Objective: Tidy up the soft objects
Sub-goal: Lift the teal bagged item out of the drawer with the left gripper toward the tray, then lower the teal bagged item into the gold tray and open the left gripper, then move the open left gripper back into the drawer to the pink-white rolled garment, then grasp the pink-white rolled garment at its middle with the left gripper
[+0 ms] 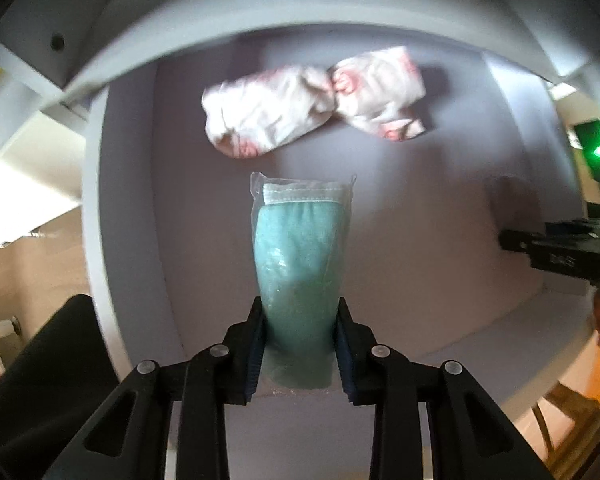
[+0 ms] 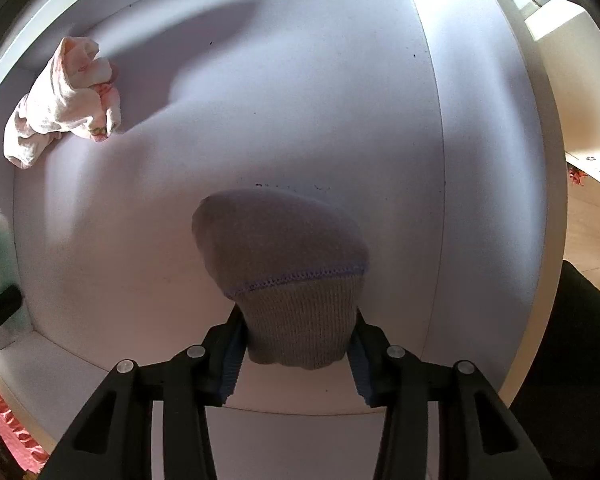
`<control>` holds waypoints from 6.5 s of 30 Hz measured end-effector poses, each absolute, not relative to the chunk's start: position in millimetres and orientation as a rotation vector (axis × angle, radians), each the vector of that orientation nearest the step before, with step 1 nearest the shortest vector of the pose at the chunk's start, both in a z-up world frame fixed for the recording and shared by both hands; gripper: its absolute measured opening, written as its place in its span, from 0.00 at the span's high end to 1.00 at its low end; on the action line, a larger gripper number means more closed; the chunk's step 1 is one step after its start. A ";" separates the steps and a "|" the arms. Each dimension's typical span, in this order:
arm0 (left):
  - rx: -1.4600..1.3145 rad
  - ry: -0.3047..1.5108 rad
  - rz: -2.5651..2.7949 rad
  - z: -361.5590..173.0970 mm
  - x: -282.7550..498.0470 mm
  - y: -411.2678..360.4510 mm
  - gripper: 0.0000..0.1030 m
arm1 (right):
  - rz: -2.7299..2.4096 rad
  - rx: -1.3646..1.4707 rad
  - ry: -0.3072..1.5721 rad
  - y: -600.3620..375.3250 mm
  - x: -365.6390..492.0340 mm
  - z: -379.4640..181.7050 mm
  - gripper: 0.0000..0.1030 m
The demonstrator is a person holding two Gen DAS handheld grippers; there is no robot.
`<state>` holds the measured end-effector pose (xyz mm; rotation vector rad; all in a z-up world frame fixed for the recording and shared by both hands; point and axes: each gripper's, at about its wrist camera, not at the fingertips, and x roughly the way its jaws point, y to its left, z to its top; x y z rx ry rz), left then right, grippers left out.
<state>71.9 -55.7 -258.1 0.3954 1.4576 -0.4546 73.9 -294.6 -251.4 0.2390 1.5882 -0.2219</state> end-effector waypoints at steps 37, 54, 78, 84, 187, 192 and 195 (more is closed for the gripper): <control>0.489 0.877 -0.609 81.0 135.1 -84.8 0.69 | -0.212 0.235 1.578 -258.8 66.1 -229.2 0.56; 0.791 1.009 -0.626 24.5 195.3 -102.7 0.67 | -0.212 0.267 1.572 -262.3 72.5 -219.7 0.56; 0.376 1.009 -0.557 43.9 207.1 -35.4 0.44 | -0.214 0.264 1.571 -257.2 74.3 -224.8 0.56; 0.174 0.904 -0.549 55.8 184.0 -15.3 0.31 | -0.212 0.260 1.571 -257.5 72.5 -228.1 0.56; 0.549 1.413 -0.544 -270.2 157.6 -87.9 0.58 | -0.158 0.362 1.493 -232.4 17.4 -195.0 0.60; 0.540 1.448 -0.518 -270.3 159.0 -77.6 0.57 | -0.146 0.384 1.447 -237.2 8.4 -169.5 0.60; 0.534 1.460 -0.506 -264.4 158.5 -83.8 0.57 | -0.132 0.400 1.428 -236.3 -0.6 -155.1 0.60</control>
